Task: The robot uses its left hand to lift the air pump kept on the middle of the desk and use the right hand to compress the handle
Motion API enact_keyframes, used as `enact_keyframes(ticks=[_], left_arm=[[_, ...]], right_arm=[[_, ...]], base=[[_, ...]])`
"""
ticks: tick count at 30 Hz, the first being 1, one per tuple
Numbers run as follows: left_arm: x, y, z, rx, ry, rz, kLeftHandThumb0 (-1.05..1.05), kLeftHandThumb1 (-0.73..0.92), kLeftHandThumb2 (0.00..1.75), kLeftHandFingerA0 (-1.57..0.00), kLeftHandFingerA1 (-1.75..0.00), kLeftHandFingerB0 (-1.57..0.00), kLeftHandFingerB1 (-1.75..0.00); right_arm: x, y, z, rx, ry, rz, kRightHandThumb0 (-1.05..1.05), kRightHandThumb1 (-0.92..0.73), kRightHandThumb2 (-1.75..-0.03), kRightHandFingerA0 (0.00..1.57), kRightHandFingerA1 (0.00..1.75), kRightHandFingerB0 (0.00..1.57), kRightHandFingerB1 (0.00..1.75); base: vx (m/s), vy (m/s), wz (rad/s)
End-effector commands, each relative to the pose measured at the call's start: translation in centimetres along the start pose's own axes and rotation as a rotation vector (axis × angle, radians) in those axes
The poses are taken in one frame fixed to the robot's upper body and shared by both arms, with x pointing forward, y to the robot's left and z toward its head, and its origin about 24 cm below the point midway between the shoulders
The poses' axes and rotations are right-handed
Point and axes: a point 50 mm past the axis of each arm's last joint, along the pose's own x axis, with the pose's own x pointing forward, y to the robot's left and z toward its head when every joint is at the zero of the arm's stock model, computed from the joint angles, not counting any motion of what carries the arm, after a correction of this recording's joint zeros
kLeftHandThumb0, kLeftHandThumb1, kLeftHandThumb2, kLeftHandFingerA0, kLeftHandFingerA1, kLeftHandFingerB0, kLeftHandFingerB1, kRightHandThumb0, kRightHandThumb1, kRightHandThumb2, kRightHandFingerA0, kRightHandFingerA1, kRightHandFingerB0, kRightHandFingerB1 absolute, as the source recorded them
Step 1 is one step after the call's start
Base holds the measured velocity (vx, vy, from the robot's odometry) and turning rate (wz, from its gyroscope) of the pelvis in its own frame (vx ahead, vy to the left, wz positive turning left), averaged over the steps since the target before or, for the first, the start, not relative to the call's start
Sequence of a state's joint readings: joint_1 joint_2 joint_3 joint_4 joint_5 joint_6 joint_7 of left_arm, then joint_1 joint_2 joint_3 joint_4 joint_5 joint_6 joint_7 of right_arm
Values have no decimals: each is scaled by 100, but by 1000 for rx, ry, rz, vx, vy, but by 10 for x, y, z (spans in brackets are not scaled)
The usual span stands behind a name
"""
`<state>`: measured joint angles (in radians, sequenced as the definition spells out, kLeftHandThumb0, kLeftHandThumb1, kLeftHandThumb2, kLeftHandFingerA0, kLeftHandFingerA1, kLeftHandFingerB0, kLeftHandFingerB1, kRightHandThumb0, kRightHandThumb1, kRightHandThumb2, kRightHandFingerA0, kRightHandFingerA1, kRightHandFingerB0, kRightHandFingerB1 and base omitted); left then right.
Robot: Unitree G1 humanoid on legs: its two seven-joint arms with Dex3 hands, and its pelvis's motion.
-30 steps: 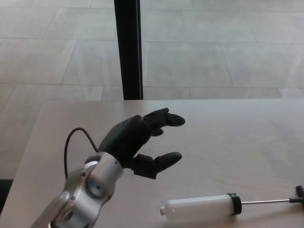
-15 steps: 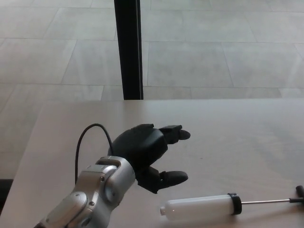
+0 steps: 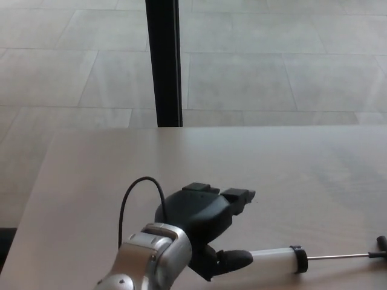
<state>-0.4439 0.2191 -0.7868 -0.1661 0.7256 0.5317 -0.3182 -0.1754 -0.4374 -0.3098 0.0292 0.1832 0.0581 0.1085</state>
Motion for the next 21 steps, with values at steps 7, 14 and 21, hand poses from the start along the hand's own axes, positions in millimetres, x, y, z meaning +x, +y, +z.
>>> enact_keyframes(ticks=[7, 14, 21], left_arm=[[-15, -50, 2, -202, 235, -25, -99, 75, 116, -2, -45, 0, -9], [-13, -53, -8, -71, 273, -1, -95, 80, 73, -6, -55, -2, -25], [-11, -57, -17, 41, 303, 41, -91, 71, 112, -11, -60, -1, -30]], right_arm=[[9, 5, -2, 14, 33, -68, -68, -88, -66, 49, 56, 45, 43], [9, 5, -2, 53, 46, -73, -63, -86, -65, 46, 55, 43, 42], [9, 9, 1, 70, 43, -76, -55, -84, -65, 48, 55, 45, 43]], base=[[0, 0, 0], [0, 0, 0], [0, 0, 0]])
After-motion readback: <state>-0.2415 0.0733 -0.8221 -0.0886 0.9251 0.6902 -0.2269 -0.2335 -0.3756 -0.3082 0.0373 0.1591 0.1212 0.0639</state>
